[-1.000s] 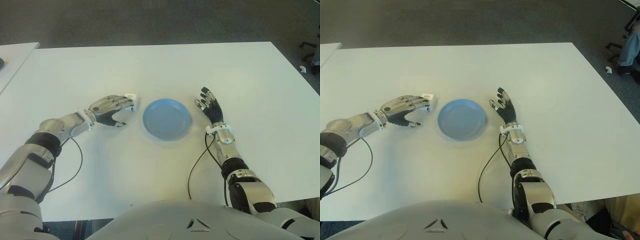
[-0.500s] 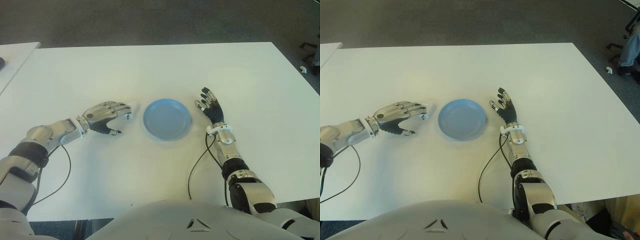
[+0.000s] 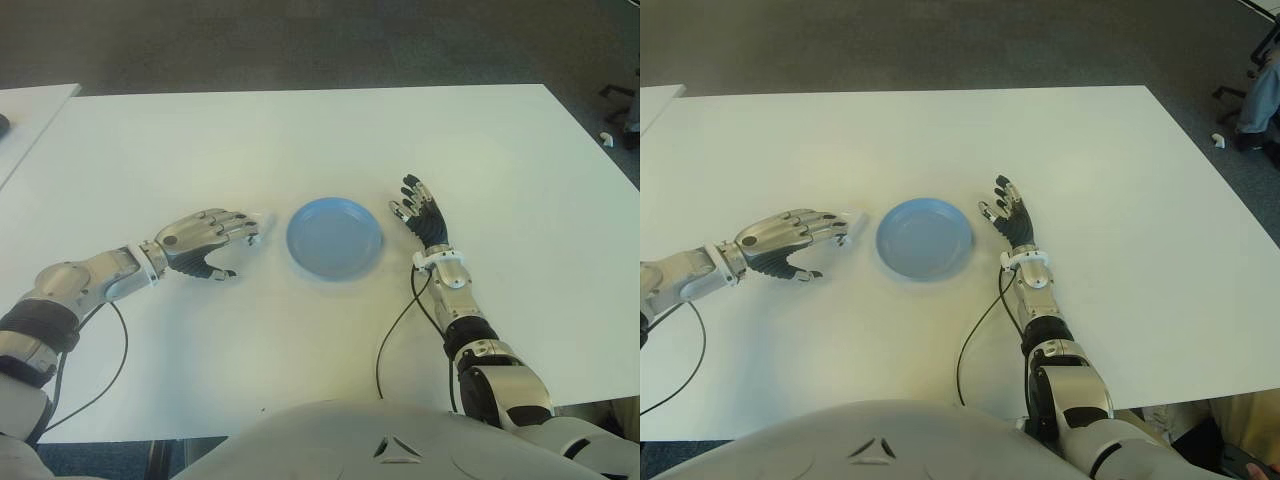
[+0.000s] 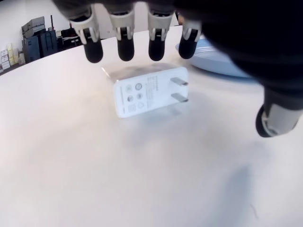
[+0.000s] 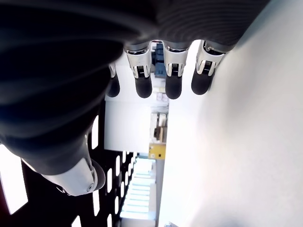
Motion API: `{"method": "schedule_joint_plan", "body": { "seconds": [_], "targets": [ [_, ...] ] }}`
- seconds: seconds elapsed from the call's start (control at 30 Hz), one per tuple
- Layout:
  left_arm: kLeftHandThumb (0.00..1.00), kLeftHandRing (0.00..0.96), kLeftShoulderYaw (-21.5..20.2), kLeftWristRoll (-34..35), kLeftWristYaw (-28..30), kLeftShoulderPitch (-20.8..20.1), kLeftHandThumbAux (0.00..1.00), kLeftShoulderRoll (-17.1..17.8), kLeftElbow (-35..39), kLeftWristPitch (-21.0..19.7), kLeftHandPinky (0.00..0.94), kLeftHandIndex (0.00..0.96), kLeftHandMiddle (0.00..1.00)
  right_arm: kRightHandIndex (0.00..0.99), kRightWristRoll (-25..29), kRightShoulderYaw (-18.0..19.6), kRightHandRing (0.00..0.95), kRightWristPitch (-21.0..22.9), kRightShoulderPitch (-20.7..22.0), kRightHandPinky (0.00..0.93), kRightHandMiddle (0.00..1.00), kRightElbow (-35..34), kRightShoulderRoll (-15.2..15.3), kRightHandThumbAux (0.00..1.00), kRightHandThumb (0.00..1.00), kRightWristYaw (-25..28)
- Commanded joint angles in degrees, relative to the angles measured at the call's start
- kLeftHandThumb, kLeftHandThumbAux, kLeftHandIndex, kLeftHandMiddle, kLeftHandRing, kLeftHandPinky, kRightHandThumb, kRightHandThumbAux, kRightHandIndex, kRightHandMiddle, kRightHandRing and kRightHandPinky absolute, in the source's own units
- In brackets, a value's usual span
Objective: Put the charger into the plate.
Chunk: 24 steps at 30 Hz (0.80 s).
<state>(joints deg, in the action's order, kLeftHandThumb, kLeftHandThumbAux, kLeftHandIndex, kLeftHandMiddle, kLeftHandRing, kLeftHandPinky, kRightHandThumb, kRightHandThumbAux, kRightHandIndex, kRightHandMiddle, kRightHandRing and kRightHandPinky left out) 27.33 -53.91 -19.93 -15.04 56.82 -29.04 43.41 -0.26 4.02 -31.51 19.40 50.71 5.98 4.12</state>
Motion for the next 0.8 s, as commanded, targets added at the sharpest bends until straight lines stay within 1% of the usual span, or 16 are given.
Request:
{"method": "schedule_joint_plan", "body": {
  "seconds": [0.03,0.27,0.5,0.7,0.8],
  "targets": [
    [0.0,0.0,-2.12,0.14,-0.34,2.21,0.42,1.28,2.69,0.09,0.0,0.0,0.006,0.003,0.33,0.2,0.077,1.94,-1.35,0.061,0.096,1.23,-0.09,0.743,0.145,0.39],
    [0.0,0.0,-5.41,1.84,0.88,4.16,0.415,1.44,6.73,0.29,0.0,0.0,0.01,0.0,0.37,0.34,0.079,1.87,-0.99,0.059,0.098,1.78,0.0,0.752,0.148,0.39],
    [0.0,0.0,-8.13,1.76,0.57,5.08,0.416,0.79,9.55,-0.7,0.0,0.0,0.009,0.0,-0.31,0.16,0.088,1.36,-0.64,0.073,0.097,2.45,0.24,0.715,0.132,-0.27],
    [0.0,0.0,-9.9,2.17,0.48,2.48,0.417,-1.47,9.45,-2.58,0.0,0.0,0.006,0.0,-0.89,-0.13,0.091,0.83,-0.24,0.068,0.096,3.12,0.45,0.696,0.119,-0.95],
    [0.012,0.0,-10.72,1.68,-1.41,0.91,0.415,-3.63,8.62,-4.93,0.0,0.0,0.006,0.0,-1.21,-0.3,0.092,0.45,-0.08,0.065,0.097,3.47,0.55,0.691,0.114,-1.32]
  ]
}}
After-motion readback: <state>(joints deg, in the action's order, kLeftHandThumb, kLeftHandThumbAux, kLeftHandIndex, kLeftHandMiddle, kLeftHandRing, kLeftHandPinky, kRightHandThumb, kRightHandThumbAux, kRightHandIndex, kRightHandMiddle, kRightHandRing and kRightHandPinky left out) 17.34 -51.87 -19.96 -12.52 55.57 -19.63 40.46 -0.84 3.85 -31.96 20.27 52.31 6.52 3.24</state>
